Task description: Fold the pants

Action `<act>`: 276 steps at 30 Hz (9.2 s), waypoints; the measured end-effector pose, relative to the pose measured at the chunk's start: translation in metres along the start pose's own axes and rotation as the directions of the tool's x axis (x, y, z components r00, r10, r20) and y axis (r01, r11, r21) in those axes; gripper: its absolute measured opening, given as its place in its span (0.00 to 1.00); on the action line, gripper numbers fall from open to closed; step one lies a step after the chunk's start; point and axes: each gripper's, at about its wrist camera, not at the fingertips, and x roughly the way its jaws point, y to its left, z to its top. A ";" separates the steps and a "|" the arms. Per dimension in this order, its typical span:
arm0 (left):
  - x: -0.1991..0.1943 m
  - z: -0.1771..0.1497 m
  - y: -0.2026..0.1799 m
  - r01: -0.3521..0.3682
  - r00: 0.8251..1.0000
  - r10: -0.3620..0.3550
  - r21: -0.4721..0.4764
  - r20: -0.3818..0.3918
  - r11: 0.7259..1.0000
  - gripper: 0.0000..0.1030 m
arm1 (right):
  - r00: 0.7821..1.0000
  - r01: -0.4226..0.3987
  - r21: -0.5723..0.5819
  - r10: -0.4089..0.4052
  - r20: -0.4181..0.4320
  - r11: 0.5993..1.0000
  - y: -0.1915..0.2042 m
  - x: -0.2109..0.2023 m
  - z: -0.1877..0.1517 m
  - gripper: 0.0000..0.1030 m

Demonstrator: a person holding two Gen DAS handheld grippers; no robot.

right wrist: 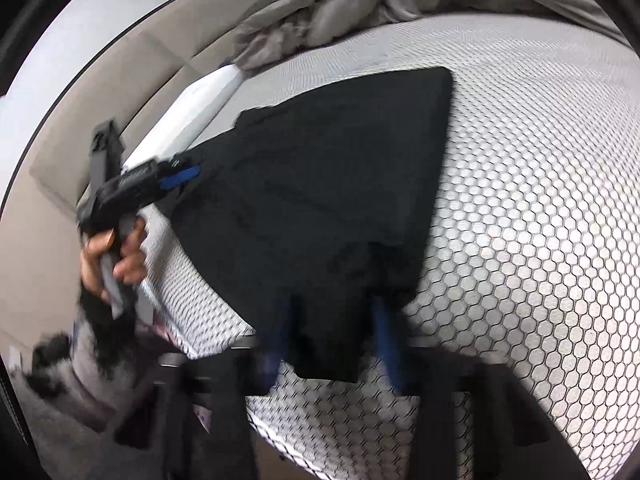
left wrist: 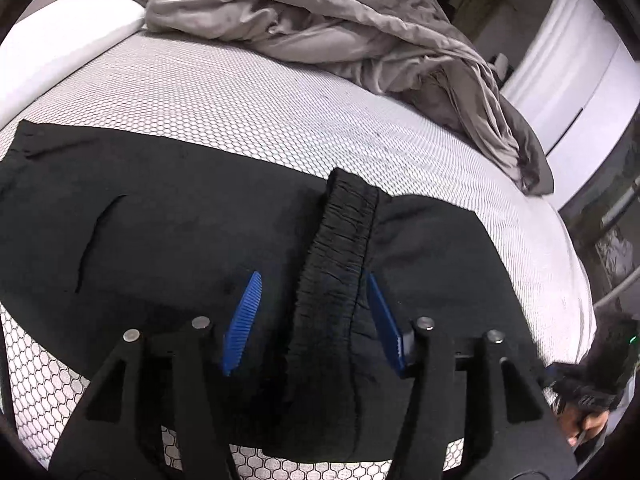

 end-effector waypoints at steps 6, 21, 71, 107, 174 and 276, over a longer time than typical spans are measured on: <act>0.005 0.000 0.004 -0.001 1.000 0.001 -0.012 0.002 1.000 0.50 | 0.985 0.131 -0.104 -0.141 -0.098 0.986 -0.005 0.006 -0.011 0.11; 0.032 -0.031 -0.073 0.099 0.991 -0.064 0.302 -0.121 0.948 0.56 | 0.992 0.097 -0.052 -0.101 -0.081 0.994 -0.004 0.015 0.012 0.18; 0.021 -0.048 -0.071 0.119 0.990 -0.061 0.517 -0.127 0.847 0.64 | 0.916 0.402 -0.249 -0.381 0.128 0.881 0.045 0.024 0.026 0.40; 0.090 -0.001 -0.104 0.143 0.980 -0.049 0.512 -0.193 0.847 0.50 | 0.918 0.392 -0.263 -0.392 0.057 0.881 0.058 0.108 0.078 0.40; 0.121 0.061 -0.091 -0.007 0.996 0.043 0.423 -0.076 0.906 0.26 | 0.914 0.401 -0.149 -0.382 0.137 0.904 0.033 0.130 0.148 0.42; 0.025 -0.063 -0.115 0.163 0.985 -0.076 0.675 -0.157 0.719 0.52 | 0.925 0.376 -0.401 -0.366 0.105 0.836 0.116 0.103 0.008 0.50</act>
